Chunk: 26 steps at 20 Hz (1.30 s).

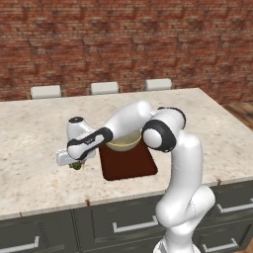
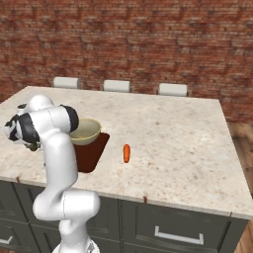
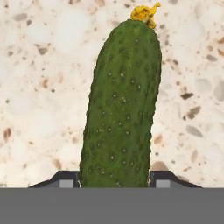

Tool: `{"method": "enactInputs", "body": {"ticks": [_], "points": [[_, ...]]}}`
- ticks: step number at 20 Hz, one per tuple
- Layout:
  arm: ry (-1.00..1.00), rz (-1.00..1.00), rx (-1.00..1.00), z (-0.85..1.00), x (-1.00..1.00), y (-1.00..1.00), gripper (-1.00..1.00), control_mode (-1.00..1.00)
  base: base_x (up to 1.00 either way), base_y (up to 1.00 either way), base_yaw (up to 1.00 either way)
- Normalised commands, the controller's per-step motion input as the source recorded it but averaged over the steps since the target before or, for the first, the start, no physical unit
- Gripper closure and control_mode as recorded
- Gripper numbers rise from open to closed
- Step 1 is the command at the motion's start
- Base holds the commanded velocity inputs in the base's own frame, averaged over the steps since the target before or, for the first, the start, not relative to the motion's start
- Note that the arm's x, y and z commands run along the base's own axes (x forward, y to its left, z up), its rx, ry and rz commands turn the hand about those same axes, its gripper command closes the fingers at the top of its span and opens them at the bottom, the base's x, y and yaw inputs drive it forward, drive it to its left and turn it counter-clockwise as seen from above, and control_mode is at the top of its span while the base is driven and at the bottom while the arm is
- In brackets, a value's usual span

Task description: Place the two vegetables and bowl onto the tray for setting up a vegetable dip station.

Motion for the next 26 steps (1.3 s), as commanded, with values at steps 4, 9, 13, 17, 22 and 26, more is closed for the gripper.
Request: {"method": "enactInputs", "body": {"ticks": [4, 9, 13, 17, 22, 26], "points": [[0.00, 0.00, 0.00, 0.20, -0.14, 0.00, 1.00, -1.00, 0.00, 0.00, 0.00], [0.00, 0.00, 0.00, 0.36, -0.28, -0.02, 1.00, -1.00, 0.00, 0.00, 0.00], [-0.02, 0.00, 0.00, 0.35, -0.34, -0.11, 1.00, -1.00, 0.00, 0.00, 0.00], [-0.01, 0.00, 0.00, 0.33, -0.35, -0.20, 1.00, -1.00, 0.00, 0.00, 0.00], [0.00, 0.00, 0.00, 0.27, -0.34, -0.27, 1.00, -1.00, 0.00, 0.00, 0.00], [0.02, 0.05, 0.00, 0.22, -0.35, -0.30, 1.00, -1.00, 0.00, 0.00, 0.00]]}}
